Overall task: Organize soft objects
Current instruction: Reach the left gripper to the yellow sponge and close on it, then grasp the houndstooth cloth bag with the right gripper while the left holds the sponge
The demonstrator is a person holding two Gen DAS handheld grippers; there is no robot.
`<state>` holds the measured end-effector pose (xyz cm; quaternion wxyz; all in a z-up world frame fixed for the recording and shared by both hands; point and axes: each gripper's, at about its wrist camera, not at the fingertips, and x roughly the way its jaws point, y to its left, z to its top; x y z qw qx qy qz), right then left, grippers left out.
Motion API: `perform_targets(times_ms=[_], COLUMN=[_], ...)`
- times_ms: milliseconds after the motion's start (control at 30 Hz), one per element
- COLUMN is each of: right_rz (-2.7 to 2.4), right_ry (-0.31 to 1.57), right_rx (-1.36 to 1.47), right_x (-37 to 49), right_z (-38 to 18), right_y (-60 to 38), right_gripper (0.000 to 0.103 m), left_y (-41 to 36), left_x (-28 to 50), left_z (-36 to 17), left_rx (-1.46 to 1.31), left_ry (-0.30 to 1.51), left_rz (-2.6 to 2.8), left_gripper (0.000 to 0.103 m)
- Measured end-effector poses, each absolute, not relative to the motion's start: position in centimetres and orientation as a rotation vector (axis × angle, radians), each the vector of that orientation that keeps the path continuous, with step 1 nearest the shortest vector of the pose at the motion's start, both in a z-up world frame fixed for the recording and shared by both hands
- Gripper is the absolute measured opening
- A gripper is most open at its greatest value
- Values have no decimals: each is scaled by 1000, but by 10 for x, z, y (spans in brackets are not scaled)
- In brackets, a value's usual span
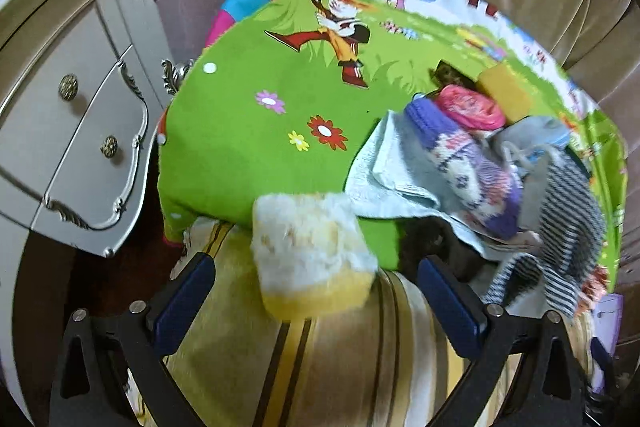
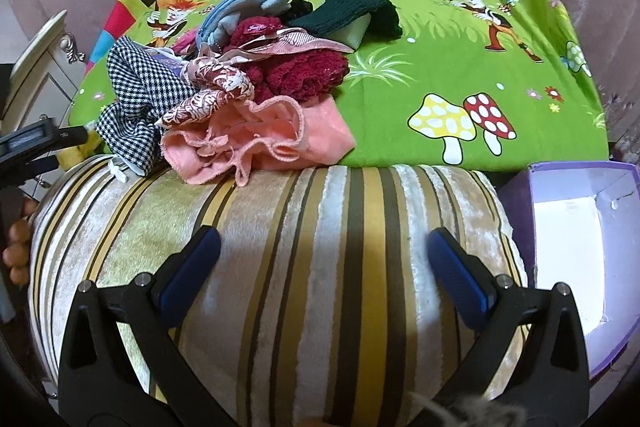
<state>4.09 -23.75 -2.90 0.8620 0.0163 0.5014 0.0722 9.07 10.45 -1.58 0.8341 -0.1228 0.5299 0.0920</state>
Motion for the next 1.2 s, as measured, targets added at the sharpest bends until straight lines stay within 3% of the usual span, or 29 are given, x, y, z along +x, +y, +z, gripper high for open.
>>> perform_targets(times_ms=[33,100,233,667,1033,1133,1200], right_rz=[161,172,181,288,535,555,578], right_ry=[1055,1053,1035,939,821,836,862], right_rx=[36,69,163,83,-202,-276,-318], right_x=[41,42,44,68,85,96,102], right_z=[-29,-26,-22,8,27,15,5], right_y=[-239,-246,-261,-227,-126,-107,-97], right_gripper=[103,103,103,103,103,90,63], left_y=[103,103,105,102,102,101,99], left_x=[94,101,104,90,71,67,66], left_z=[-18,-26,-33,-19,-6,-5,-4], left_rx=[-246,-242,-253,-264,-328,-341,-341], left_ry=[1131,1159,1176,1076,980,964,958], left_rz=[199,192,208,200,133,114,106], left_gripper=[93,71,57,52,52,51,51])
